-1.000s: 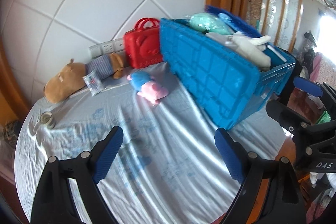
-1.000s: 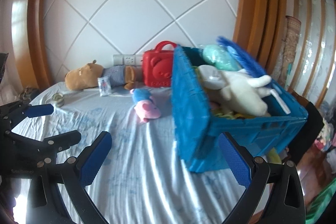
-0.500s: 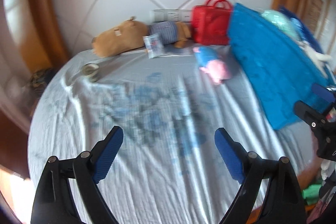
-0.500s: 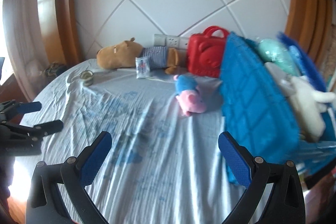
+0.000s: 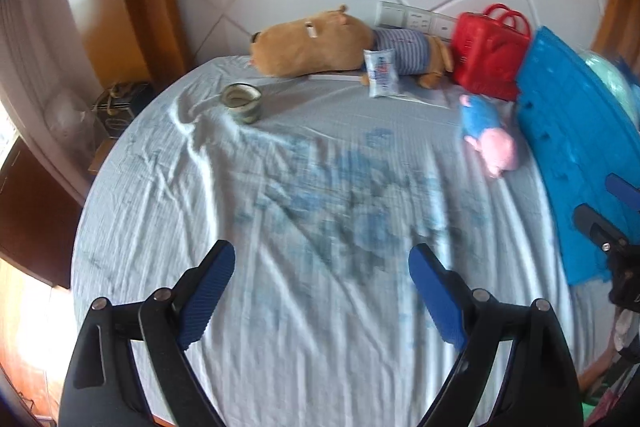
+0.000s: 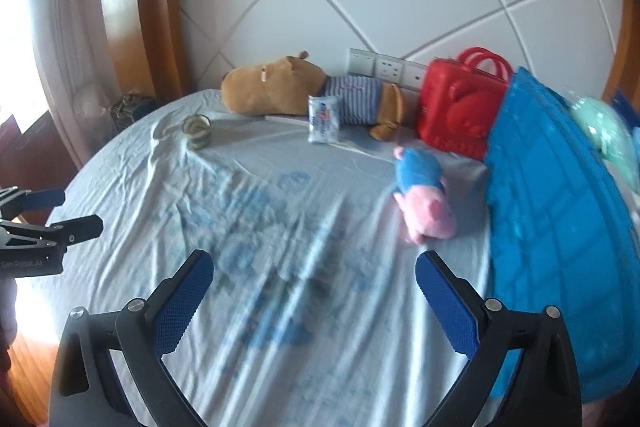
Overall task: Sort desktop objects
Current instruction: 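Grasp the round tin with the left gripper while the right grasps the wet wipes packet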
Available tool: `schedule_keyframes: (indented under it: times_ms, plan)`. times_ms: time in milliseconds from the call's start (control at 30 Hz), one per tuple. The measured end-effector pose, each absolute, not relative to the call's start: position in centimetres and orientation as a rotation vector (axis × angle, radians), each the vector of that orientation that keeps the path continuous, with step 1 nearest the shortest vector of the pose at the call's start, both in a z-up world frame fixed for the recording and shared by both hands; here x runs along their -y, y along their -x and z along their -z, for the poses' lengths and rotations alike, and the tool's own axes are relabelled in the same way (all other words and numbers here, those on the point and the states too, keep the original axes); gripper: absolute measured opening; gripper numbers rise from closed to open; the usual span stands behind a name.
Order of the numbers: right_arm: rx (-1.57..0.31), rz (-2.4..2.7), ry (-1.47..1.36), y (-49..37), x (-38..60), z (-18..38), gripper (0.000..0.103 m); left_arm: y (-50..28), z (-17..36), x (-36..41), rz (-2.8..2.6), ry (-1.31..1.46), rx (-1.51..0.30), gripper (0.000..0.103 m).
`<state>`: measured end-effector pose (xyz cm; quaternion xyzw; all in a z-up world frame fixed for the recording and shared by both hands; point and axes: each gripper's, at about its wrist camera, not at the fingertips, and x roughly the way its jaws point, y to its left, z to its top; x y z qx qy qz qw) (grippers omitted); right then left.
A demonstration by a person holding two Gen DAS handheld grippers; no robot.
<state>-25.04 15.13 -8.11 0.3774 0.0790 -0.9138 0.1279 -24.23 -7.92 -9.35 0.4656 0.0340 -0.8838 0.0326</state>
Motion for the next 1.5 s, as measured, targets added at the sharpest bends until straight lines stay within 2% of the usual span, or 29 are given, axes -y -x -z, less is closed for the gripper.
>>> schedule_keyframes:
  times_ms: [267,467,733,1067,1167,1233,1500]
  plan:
    - [-0.14,2.698,-1.164,31.3,-8.0,10.0,0.103,31.1,11.0,17.1,2.711,-1.466,-0.089,0.09]
    - [-0.133,2.724,-1.261,35.2,-6.6,11.6,0.103,37.4,13.7,21.6,2.649,-1.53,-0.136,0.09]
    - [-0.165,2.691,-1.265,44.0,-7.5,14.4,0.103,45.6,17.5,22.4,2.551,-1.56,-0.235,0.09]
    - [-0.143,2.677,-1.19,56.4,-8.4,21.2,0.103,55.6,24.0,23.1,2.425,-1.503,-0.275,0.09]
    - [-0.155,2.68,-1.188,59.8,-8.3,23.3,0.103,57.7,26.0,23.1,2.415,-1.491,-0.255,0.093]
    - [-0.155,2.691,-1.171,61.6,-8.2,24.3,0.103,58.8,27.1,23.1,2.404,-1.474,-0.226,0.101]
    - [-0.136,2.714,-1.152,67.0,-7.7,27.6,0.103,61.3,29.5,23.5,2.379,-1.423,-0.167,0.103]
